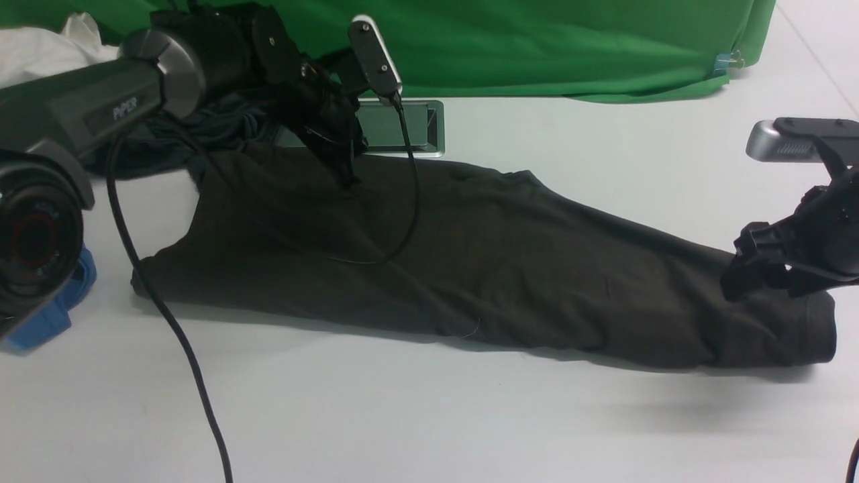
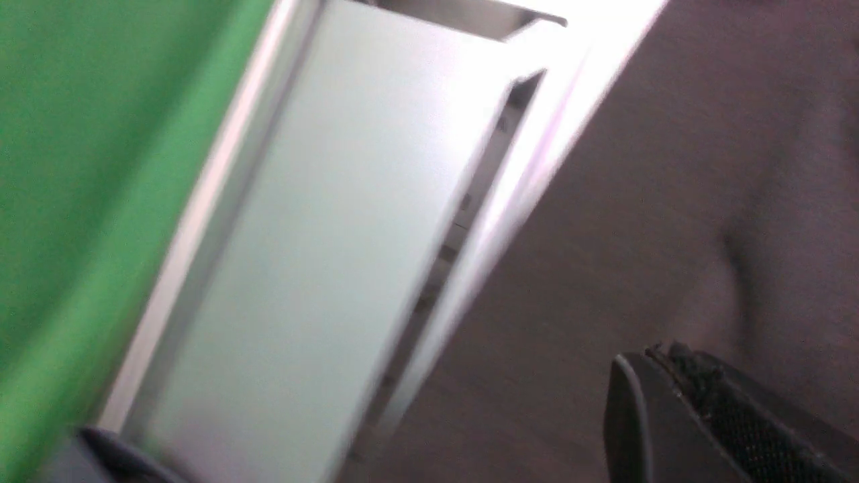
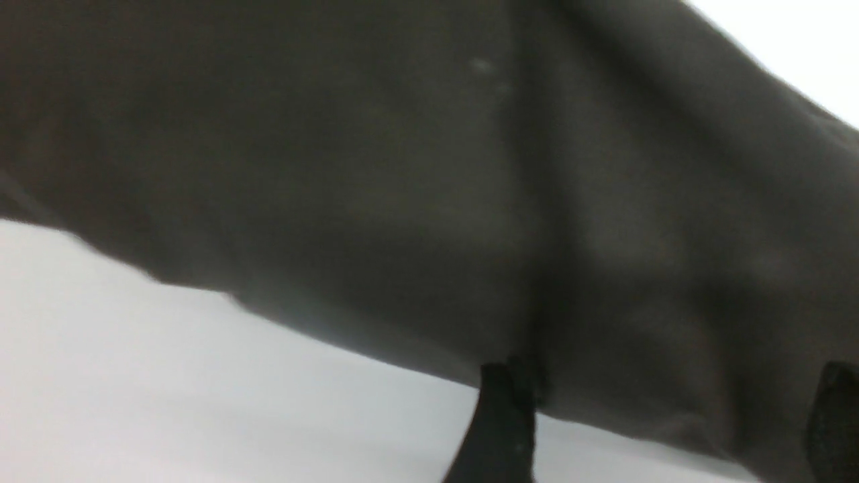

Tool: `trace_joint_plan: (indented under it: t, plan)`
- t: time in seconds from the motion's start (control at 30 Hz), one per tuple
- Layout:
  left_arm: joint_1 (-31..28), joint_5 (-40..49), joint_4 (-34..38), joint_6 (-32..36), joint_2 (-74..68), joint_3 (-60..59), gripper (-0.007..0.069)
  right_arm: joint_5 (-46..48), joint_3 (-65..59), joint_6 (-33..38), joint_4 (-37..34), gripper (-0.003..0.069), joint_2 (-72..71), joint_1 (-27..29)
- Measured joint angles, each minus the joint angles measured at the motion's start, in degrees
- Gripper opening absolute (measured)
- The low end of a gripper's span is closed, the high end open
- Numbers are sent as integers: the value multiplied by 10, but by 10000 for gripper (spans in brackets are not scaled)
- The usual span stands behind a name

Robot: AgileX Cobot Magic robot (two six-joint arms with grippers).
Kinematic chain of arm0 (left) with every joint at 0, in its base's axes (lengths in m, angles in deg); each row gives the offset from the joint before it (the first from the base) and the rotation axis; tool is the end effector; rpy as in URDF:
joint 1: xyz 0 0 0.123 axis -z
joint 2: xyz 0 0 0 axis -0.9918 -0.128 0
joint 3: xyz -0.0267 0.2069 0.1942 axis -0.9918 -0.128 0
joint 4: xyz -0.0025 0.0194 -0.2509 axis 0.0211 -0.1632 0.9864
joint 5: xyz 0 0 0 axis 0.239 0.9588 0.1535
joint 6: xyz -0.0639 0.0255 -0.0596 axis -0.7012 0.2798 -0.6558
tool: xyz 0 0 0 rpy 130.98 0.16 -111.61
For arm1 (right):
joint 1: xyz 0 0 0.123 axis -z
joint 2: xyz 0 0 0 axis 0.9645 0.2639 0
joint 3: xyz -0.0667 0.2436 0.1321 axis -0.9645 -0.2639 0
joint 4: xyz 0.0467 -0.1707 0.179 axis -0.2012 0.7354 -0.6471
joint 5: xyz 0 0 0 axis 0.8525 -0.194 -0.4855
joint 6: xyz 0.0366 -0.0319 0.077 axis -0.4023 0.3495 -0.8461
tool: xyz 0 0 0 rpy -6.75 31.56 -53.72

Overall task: Fold a long-sleeved shirt on a white desktop.
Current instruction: 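Pull the folded dark garment lengthwise by its ends to straighten it flat on the table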

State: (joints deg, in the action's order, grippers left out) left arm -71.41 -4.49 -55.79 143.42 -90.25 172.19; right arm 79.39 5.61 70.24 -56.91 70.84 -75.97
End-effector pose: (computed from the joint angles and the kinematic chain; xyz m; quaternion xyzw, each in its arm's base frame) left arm 0.4774 -0.1085 0.2004 0.5395 0.7906 0.0386 0.2871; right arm 0.3004 0.0280 0.2336 -0.0644 0.9829 0.1133 0.1302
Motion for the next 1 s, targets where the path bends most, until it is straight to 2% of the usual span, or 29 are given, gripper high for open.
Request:
trace_joint_plan:
  t: [0.07,0.17,0.2,0.27,0.3,0.47,0.53,0.6,0.73,1.0]
  plan:
    - [-1,35,0,-36,6,-1,20,10,25,43,-48,546,2,-9]
    - [-1,65,0,-98,27,-4,20,18,77,81,-75,535,14,-37]
    - [-1,84,0,-130,55,-4,20,31,155,113,-81,508,39,-70]
    - [-1,99,3,-150,81,-4,18,40,201,133,-81,491,59,-90]
    - [-1,112,9,-178,128,-11,15,59,280,168,-79,470,104,-126]
    - [-1,115,32,-237,267,-94,11,144,523,216,-64,499,258,-193]
    - [-1,111,33,-249,297,-121,11,157,579,218,-58,515,298,-203]
    - [-1,98,33,-275,371,-195,11,171,677,222,-44,540,369,-217]
    - [-1,60,35,-290,494,-319,11,176,786,230,-13,550,465,-226]
    - [-1,-33,61,-291,649,-483,11,155,845,297,8,554,568,-228]
